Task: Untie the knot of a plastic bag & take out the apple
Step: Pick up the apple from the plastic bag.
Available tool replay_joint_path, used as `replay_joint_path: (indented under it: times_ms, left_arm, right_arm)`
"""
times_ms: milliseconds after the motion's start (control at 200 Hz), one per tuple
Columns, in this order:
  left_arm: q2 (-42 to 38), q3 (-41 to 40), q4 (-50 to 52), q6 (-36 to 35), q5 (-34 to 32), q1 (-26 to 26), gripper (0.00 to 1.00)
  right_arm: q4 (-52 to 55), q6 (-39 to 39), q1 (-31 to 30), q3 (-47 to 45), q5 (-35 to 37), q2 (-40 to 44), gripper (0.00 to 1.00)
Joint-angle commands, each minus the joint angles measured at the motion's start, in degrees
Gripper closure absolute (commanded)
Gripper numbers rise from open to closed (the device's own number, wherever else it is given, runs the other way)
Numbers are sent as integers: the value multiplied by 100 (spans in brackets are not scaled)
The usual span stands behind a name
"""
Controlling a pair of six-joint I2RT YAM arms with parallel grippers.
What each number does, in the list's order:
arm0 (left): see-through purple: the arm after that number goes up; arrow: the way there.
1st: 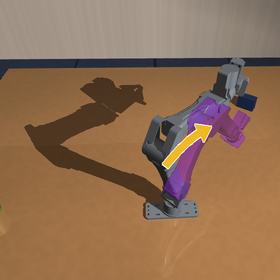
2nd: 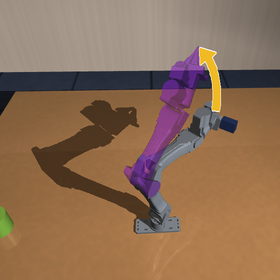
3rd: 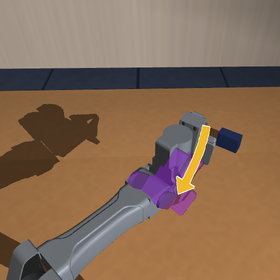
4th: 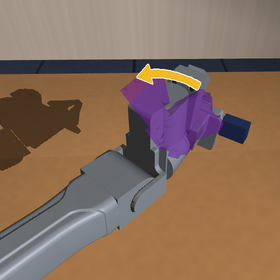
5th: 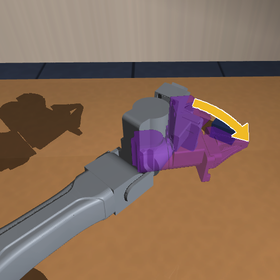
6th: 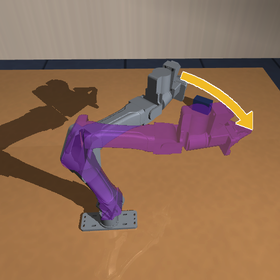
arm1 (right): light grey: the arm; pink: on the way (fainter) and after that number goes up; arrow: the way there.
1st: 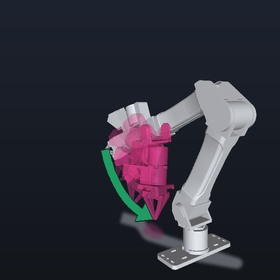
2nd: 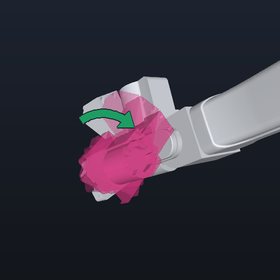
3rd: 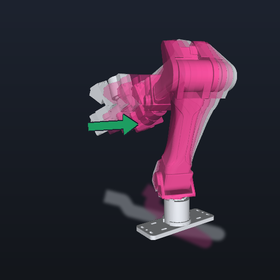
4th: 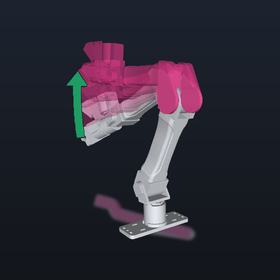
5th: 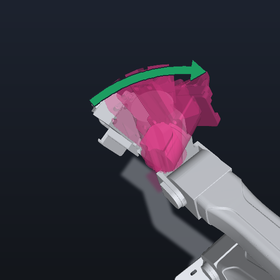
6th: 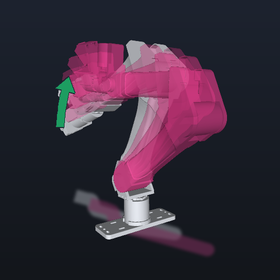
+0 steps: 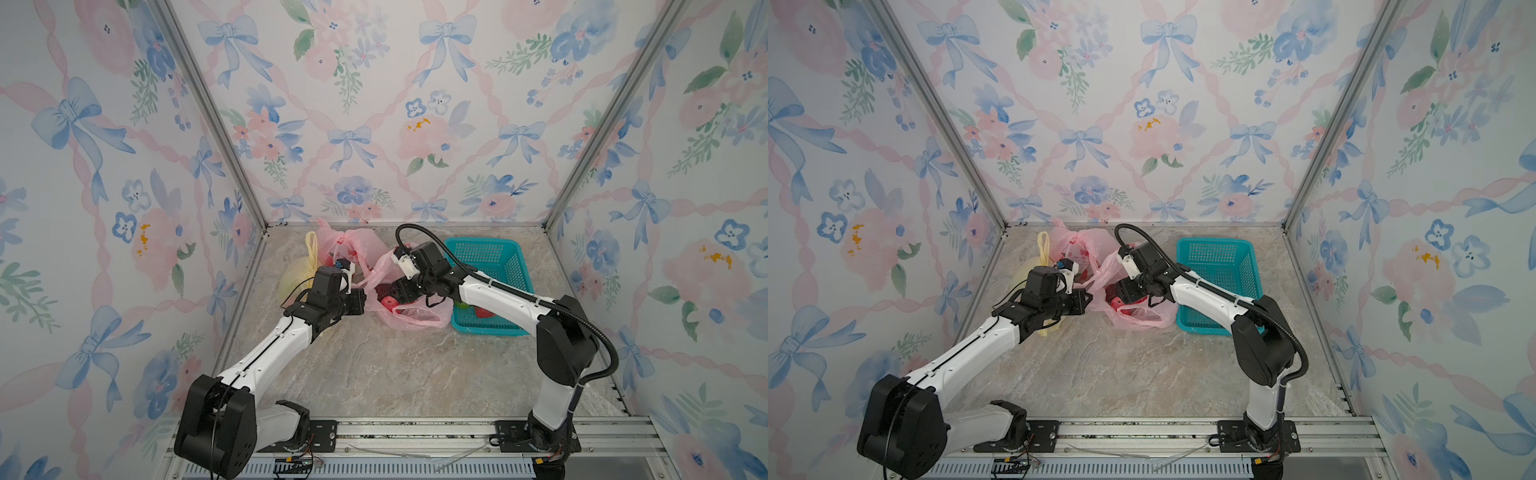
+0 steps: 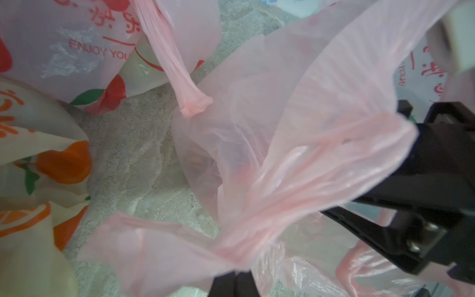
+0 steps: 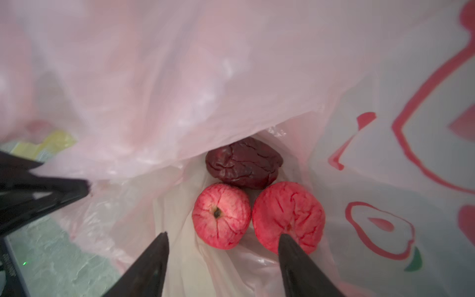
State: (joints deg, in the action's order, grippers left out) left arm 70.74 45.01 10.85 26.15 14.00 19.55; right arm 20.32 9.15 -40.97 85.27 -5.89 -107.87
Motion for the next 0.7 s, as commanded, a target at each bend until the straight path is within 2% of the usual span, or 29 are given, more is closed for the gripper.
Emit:
replay_joint_path:
  times_ms: [0,145,580,635,695]
  left_arm:
    - [7,39,43,-68,63,24,100]
    - [-7,13,39,-75,73,15,100]
    - [137,-71,-24,-104,50,-25,100]
    - [133,-96,-43,-99,66,-40,100]
    - [143,-111,-53,-109,68,-52,100]
  right_arm:
    - [131,214,35,380,820,-280,24]
    - [35,333,146,462,740,-665,20]
    - [134,557,179,565,393,-1342,20]
    - [185,564,178,569,413,-1372,24]
    - [226,579,203,570,409,-1378,35]
